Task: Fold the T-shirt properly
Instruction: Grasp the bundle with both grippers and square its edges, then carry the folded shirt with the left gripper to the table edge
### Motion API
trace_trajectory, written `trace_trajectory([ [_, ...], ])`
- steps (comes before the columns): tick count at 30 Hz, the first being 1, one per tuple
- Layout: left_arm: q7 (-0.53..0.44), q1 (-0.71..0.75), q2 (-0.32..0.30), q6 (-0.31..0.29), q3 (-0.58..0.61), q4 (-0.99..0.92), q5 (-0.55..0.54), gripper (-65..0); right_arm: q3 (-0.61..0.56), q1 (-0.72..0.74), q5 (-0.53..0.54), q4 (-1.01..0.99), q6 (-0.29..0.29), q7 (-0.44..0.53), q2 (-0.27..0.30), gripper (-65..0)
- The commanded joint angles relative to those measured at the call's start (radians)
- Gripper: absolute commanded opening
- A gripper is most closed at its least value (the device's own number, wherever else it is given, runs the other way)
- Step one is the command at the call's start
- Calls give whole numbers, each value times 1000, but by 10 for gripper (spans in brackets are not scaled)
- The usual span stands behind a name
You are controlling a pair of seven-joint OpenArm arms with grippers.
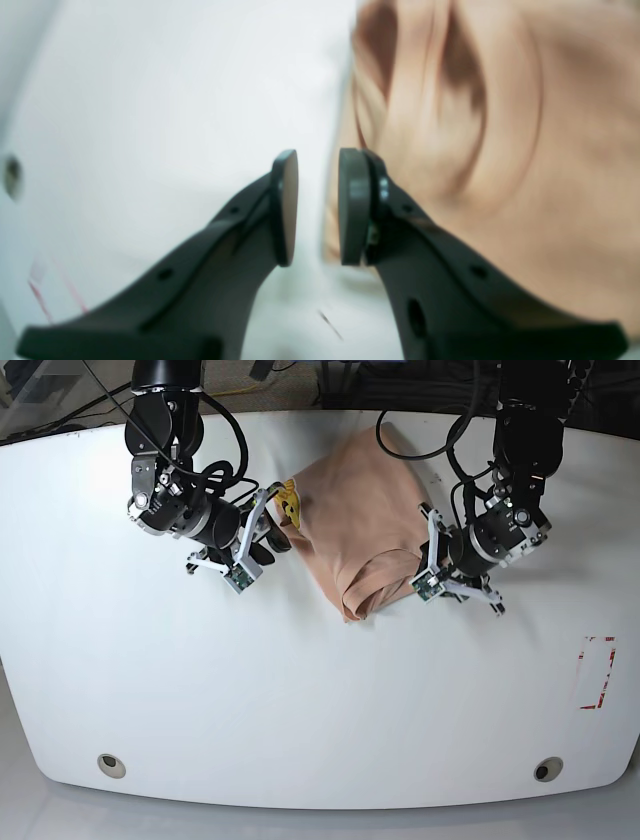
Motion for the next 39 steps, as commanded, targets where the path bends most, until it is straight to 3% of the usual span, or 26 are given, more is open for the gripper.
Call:
trace_trajectory([
  [1,-13,48,1,1,-6,23,-13,-528,7,28,15,94,5,-81,-56,-471],
  [6,-15,136,48,1,-9,47,-15,-528,-25,28,67,120,5,-143,-131,-471],
  [9,-15,179,88,1,-9,66,-13,-528,-60,19,104,86,5,-143,-134,-469],
  [14,-15,191,119,1,-9,50,-10,-528,-82,25,79,-1,5,-126,-129,-469],
  [23,-15,171,114,1,-9,-51,-4,-528,-82,60,-6,-254,5,110,21,-469],
  [32,-16,108,71,1,-9,-132,-7,-528,-77,74,-5,-127,5,103,133,-469],
  [39,-13,85,64,1,-78,-85,-8,-528,-33,51,-14,-13,5,20,136,-469],
])
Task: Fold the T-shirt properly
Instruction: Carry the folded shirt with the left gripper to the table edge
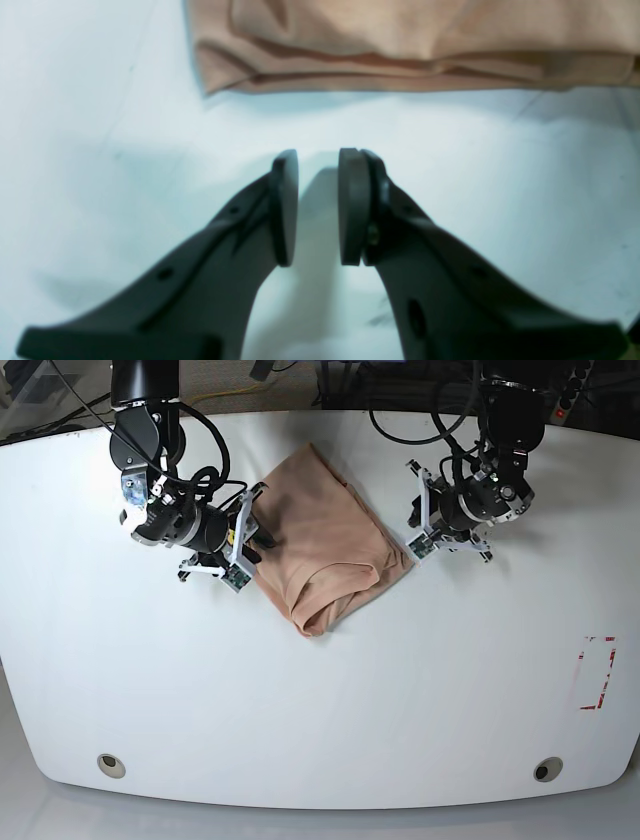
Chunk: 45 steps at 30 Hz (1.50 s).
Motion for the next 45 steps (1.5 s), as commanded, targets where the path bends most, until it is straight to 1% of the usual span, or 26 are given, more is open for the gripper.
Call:
trace_trajectory([
  [1,-16,-26,-10,4,-20,73,-15,-528,83,-3,10,38,5,-15,7,-469],
  [4,-14,-24,-10,4,-20,136,-17,-528,183,-15,7,32,5,-15,1,-469],
  [6,-14,-14,-10,4,-21,166,-17,-528,224,-15,7,-4,5,-14,4,-469],
  [10,-14,-1,-6,4,-20,194,-17,-526,233,-4,7,-97,5,-7,7,-469],
  [14,-13,-1,50,4,-27,195,-10,-525,221,-38,7,-119,5,0,-3,-469],
  [15,-13,-1,59,4,-35,195,-10,-525,207,-49,8,-119,5,0,-8,-469],
  [19,-13,-4,117,10,-61,194,-9,-524,81,-84,8,-90,5,0,-37,-471],
  [22,-13,-6,140,76,-60,192,-9,-518,8,-115,10,-51,5,0,-60,-471],
  [23,-13,-3,148,104,-57,192,-9,-503,-14,-127,8,-36,5,0,-77,-471],
  [25,-13,-3,155,133,-57,192,-9,-460,-49,-136,7,-27,5,-1,-105,-471],
  [26,-13,-3,162,155,-57,191,-9,-413,-75,-138,7,-27,5,-3,-122,-471],
  [27,-13,-3,165,167,-57,191,-9,-379,-98,-138,7,-24,5,-4,-129,-471],
  [29,-13,-1,168,185,-57,191,-9,-326,-135,-136,7,-19,5,-6,-143,-471],
  [32,-13,-1,163,216,-57,191,-10,-311,-158,-135,7,7,5,-6,-155,-471],
  [35,-13,-1,160,228,-57,191,-10,-308,-139,-135,7,38,5,-6,-157,-471],
  [39,-14,-1,160,231,-57,189,-9,-307,-83,-136,16,50,5,-6,-123,-471],
  [41,-14,-1,162,231,-57,186,-9,-307,-61,-136,14,50,5,-6,-115,-471],
  [45,-17,-1,162,227,-50,113,-15,-306,0,-136,13,50,5,-6,-115,-471],
])
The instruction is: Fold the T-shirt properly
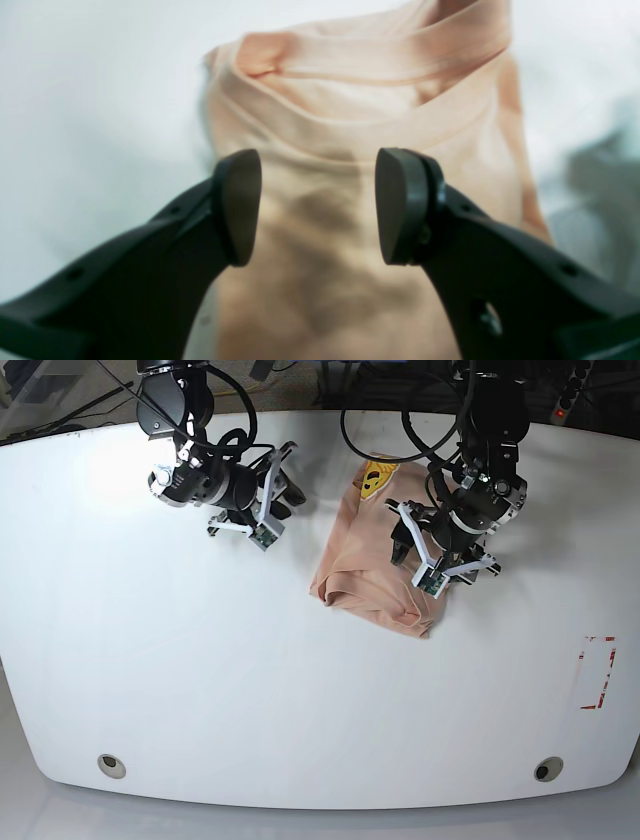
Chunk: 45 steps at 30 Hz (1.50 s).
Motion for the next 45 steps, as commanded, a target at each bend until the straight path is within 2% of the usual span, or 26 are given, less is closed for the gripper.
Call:
trace_trajectory([
  [1,-18,-7,-2,-3,18,-46,-11,-306,39,10,22,19,2,22,-5,-471],
  [7,-23,-11,-9,-3,37,-271,-10,-306,46,10,28,23,2,22,-5,-471],
  [11,-23,-16,-80,2,31,-397,-8,-311,46,10,28,25,2,22,-9,-471],
  [17,-21,-17,-207,-4,-178,-406,-13,-308,48,10,25,25,2,26,-5,-471],
  [20,-23,-17,-284,-6,-246,-436,-13,-307,48,7,27,25,2,26,-5,-471],
  [28,-55,-86,-519,-6,-279,-633,0,-306,48,4,24,56,2,26,-6,-471],
  [30,-71,-100,-577,-41,-307,-664,-4,-306,48,1,28,63,2,25,-6,-471],
  [37,-163,-99,-691,-176,-385,-764,1,-306,48,-19,19,88,2,26,-2,-471],
  [40,-186,-102,-706,-226,-413,-761,-7,-306,48,-22,17,99,2,26,1,-471],
  [45,-186,-97,-697,-226,-530,-649,-7,-306,48,-15,17,106,2,31,1,-471],
])
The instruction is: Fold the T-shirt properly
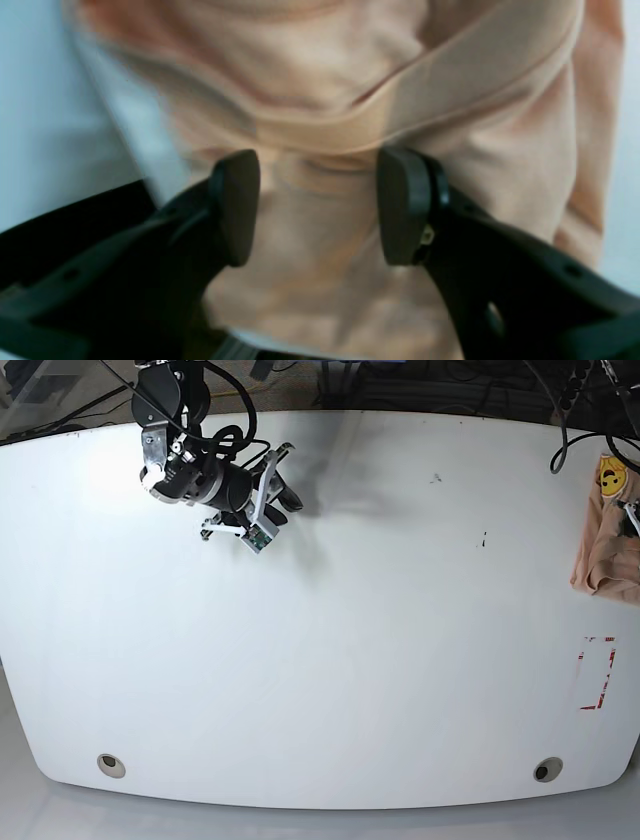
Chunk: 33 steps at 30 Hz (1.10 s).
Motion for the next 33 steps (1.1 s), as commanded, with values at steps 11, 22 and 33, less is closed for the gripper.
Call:
trace_trajectory([
  [11,-59,-22,212,9,-29,403,4,-311,5,88,-299,17,5,239,26,-471],
  [22,-392,131,418,262,391,554,7,-311,263,104,-534,-233,5,837,-45,-471],
  [33,-696,410,582,517,482,563,156,-311,395,-47,-476,-374,5,1119,-36,-471],
])
